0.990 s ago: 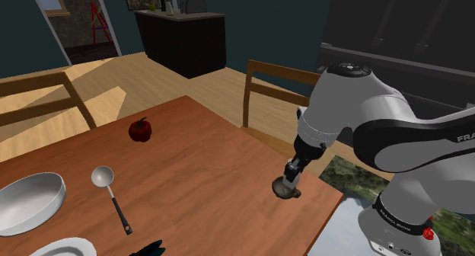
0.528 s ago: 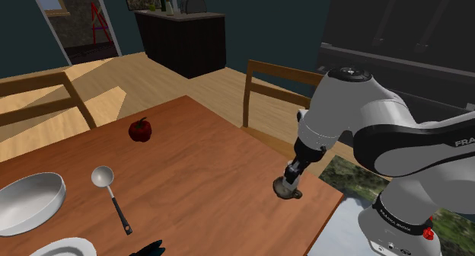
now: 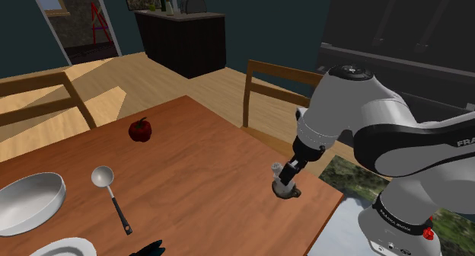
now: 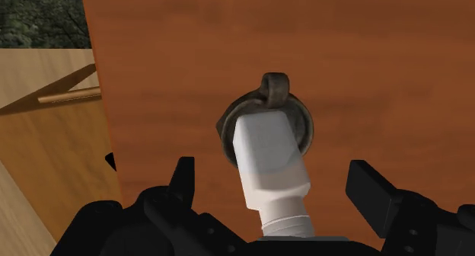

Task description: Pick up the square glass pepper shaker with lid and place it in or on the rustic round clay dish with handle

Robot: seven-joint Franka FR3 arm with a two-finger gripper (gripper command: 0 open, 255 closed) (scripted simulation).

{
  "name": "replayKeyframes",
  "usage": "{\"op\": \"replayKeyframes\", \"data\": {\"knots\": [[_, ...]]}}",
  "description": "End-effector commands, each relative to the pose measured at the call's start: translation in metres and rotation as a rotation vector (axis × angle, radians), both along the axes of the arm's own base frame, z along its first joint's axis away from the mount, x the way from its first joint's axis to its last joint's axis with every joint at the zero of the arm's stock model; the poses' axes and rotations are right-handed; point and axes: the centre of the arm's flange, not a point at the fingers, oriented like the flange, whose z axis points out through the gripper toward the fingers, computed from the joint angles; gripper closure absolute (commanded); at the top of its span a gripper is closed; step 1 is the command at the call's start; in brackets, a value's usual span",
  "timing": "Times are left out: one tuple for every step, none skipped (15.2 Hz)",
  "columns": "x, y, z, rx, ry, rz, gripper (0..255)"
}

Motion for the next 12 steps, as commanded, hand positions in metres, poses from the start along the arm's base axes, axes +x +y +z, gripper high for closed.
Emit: {"op": "replayKeyframes", "data": {"knots": [[-0.014,0.004,0.027,0.012,-0.049,0.027,0],[-0.017,0.003,0.040,0.012,-0.049,0.027,0],[-0.020,0.003,0.053,0.012,-0.049,0.027,0],[-0.022,0.003,0.063,0.012,-0.049,0.027,0],[-0.022,0.003,0.063,0.012,-0.049,0.027,0],[-0.022,0.003,0.063,0.012,-0.049,0.027,0],[-0.022,0.003,0.063,0.012,-0.049,0.027,0],[-0.022,0.003,0.063,0.012,-0.050,0.027,0],[-0.022,0.003,0.063,0.012,-0.050,0.027,0],[-0.022,0.003,0.063,0.012,-0.050,0.027,0],[-0.022,0.003,0.063,0.012,-0.050,0.027,0],[-0.022,0.003,0.063,0.012,-0.050,0.027,0]]}}
